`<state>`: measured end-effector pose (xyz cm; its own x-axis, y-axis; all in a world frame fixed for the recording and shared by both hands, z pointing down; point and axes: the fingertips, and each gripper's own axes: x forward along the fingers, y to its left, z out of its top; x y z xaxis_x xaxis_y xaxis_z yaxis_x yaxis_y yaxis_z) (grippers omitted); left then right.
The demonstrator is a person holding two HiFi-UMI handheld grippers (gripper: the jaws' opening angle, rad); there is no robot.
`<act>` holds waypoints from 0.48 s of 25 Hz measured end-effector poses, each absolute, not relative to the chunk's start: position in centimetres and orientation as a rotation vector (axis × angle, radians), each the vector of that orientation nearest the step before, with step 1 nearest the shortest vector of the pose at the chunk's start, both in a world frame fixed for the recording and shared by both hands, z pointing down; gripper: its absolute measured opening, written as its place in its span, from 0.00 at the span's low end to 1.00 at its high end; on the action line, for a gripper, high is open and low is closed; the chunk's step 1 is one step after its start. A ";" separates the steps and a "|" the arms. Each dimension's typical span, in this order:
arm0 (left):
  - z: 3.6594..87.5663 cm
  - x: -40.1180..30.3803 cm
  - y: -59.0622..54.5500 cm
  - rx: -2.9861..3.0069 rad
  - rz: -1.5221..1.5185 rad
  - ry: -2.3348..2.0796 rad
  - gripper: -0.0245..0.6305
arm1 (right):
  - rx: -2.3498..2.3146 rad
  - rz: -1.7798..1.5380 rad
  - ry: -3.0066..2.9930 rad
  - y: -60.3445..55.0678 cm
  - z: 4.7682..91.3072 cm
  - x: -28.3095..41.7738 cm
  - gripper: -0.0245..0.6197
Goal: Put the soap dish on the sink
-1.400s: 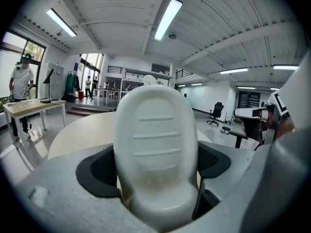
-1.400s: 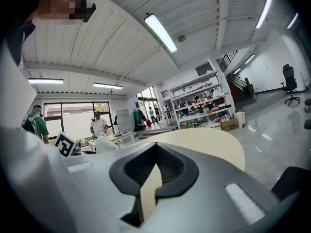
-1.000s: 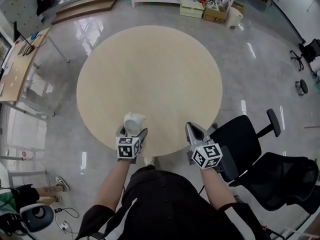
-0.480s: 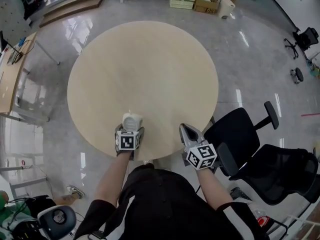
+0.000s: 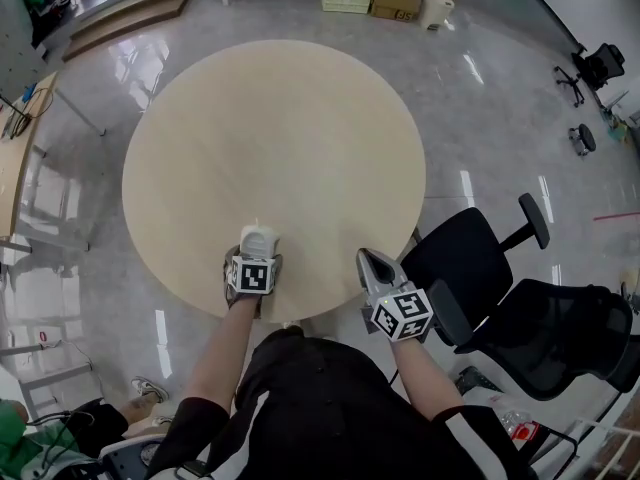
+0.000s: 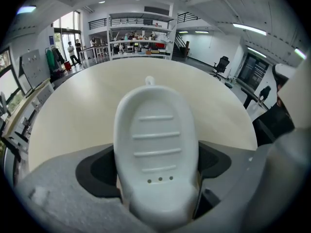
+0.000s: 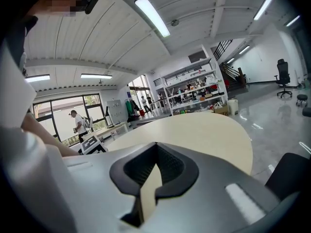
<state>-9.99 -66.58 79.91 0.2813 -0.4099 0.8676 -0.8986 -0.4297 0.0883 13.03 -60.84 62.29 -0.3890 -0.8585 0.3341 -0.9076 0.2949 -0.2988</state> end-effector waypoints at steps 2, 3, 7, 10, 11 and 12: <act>79.8 -9.9 -66.8 1.997 1.100 -1.159 0.75 | 1.664 0.674 -2.439 -60.8 62.3 12.9 0.05; 79.7 -9.9 -66.9 2.011 1.108 -1.161 0.77 | 1.657 0.667 -2.440 -60.8 62.4 12.8 0.05; 78.8 -10.0 -67.4 2.047 1.092 -1.196 0.79 | 1.635 0.642 -2.449 -60.7 62.3 12.5 0.05; 77.4 -10.3 -67.7 2.085 1.078 -1.240 0.79 | 1.634 0.628 -2.464 -60.8 61.9 12.5 0.05; 76.8 -10.3 -67.9 2.106 1.066 -1.261 0.79 | 1.636 0.622 -2.470 -60.9 61.7 12.6 0.05; 76.1 -10.3 -68.0 2.126 1.041 -1.283 0.79 | 1.639 0.616 -2.477 -61.0 61.5 12.7 0.05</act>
